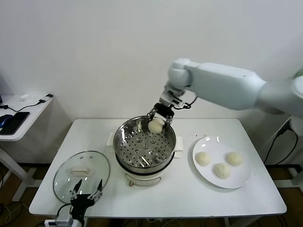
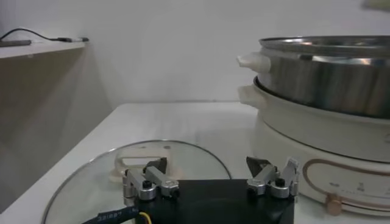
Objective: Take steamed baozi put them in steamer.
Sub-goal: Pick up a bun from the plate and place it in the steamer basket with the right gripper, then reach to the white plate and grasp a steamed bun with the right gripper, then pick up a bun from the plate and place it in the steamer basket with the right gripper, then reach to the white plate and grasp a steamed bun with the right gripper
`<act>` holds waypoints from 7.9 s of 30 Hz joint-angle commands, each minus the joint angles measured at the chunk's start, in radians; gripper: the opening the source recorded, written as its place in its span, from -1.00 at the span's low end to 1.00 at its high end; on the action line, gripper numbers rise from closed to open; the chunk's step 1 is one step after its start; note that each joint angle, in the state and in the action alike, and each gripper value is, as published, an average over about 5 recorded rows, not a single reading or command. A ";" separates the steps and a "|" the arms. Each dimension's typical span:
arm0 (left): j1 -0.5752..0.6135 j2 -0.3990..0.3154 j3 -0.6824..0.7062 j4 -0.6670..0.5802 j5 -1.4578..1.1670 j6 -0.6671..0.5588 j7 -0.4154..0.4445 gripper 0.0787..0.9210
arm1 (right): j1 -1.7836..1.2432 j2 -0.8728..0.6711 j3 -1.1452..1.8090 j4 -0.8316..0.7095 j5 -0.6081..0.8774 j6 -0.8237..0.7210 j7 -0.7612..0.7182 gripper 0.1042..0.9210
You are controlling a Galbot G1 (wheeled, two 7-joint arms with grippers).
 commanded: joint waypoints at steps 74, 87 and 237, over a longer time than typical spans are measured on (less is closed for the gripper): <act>-0.001 -0.017 -0.010 -0.016 -0.003 0.012 -0.014 0.77 | -0.048 -0.610 -0.344 0.327 0.515 -0.905 0.276 0.76; 0.016 -0.012 -0.007 -0.010 -0.002 0.000 -0.015 0.77 | -0.259 -0.482 -0.166 0.132 0.387 -0.881 0.273 0.76; 0.002 -0.019 -0.010 -0.061 -0.024 0.038 -0.005 0.77 | -0.368 -0.691 -0.078 0.240 0.185 -0.887 0.221 0.76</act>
